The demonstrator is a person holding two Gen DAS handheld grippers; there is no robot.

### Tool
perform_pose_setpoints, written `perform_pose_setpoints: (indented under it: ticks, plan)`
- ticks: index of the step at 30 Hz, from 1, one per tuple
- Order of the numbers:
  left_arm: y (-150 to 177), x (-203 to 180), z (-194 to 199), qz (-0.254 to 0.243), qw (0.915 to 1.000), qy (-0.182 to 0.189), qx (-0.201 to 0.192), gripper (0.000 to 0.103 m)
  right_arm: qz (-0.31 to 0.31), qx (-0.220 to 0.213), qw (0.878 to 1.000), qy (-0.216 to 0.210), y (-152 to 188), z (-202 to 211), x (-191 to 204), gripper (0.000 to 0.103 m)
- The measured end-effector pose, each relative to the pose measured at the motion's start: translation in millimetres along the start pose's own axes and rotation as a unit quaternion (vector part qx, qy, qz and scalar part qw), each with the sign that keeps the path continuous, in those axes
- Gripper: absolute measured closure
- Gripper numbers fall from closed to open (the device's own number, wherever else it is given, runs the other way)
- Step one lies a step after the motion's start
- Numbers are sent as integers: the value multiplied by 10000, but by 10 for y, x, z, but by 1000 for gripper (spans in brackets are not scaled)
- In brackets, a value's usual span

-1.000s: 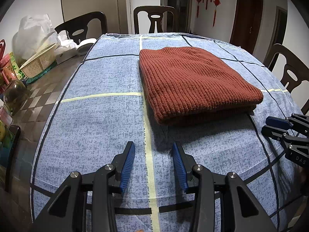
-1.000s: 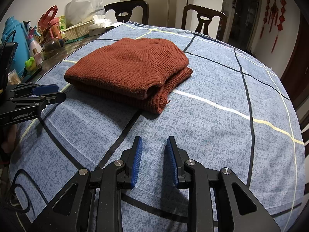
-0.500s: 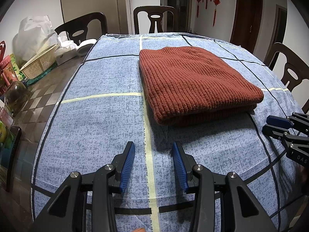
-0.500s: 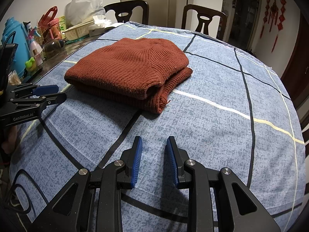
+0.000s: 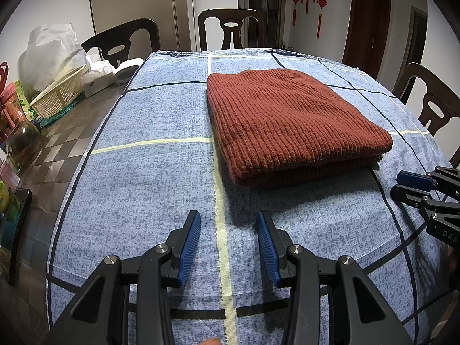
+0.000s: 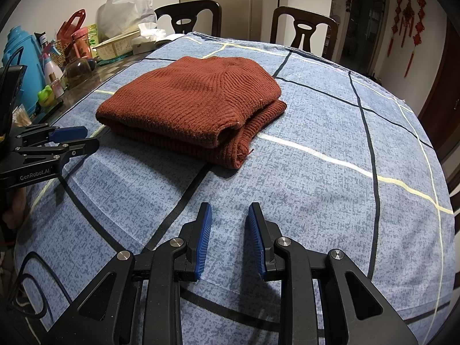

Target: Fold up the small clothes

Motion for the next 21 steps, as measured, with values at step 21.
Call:
perform_pose_setpoints:
  ticks: [21]
  plan:
    - [0, -6, -2, -21, 10000, -19, -2, 59, -3, 0, 10000, -5, -4, 0, 0, 76]
Point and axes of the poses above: each gripper's, at about its wrist camera, not at the fingertips, and z roughly against the way its jaws point, x to its left, y to its underside, the point moved 6 cm from there along -z, roughly the way its jaws point, and after that the axes turned 2 degrees about -z, right-handed, at the moved point
